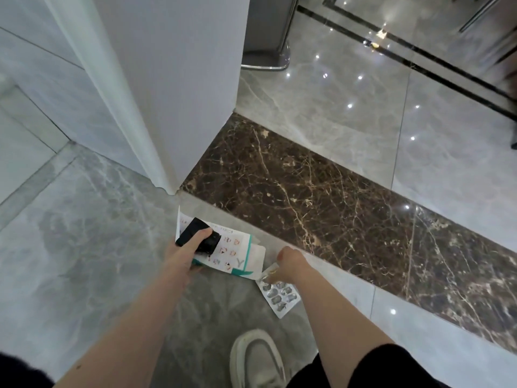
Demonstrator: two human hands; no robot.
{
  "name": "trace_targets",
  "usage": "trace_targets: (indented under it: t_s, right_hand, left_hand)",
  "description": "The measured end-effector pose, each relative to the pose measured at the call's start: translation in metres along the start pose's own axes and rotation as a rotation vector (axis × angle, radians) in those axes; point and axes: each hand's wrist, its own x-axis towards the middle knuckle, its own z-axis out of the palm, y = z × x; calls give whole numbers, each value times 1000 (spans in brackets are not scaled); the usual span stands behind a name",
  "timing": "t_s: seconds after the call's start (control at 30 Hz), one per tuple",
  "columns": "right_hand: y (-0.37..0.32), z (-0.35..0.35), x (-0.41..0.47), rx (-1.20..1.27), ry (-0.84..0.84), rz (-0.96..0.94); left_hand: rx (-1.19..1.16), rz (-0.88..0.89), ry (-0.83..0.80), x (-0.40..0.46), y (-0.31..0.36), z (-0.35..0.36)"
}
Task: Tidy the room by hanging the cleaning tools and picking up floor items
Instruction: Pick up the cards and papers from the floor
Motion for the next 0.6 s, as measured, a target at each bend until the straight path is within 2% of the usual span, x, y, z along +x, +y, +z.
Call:
trace_targets:
  t_s: [0.13,0.23,0.5,0.6]
  right_hand:
    - [7,17,-1,46,96,125]
    - [12,26,0,21,174,122]
    - [4,17,4,160,133,88]
    - [2,-4,13,463,162,120]
  left_hand:
    - [-6,5,-47,0,-1,5]
    - [-8,21,-75,2,-2,7]
    - [-20,28,-14,9,2,4]
    - [-43,25,7,14,6,3]
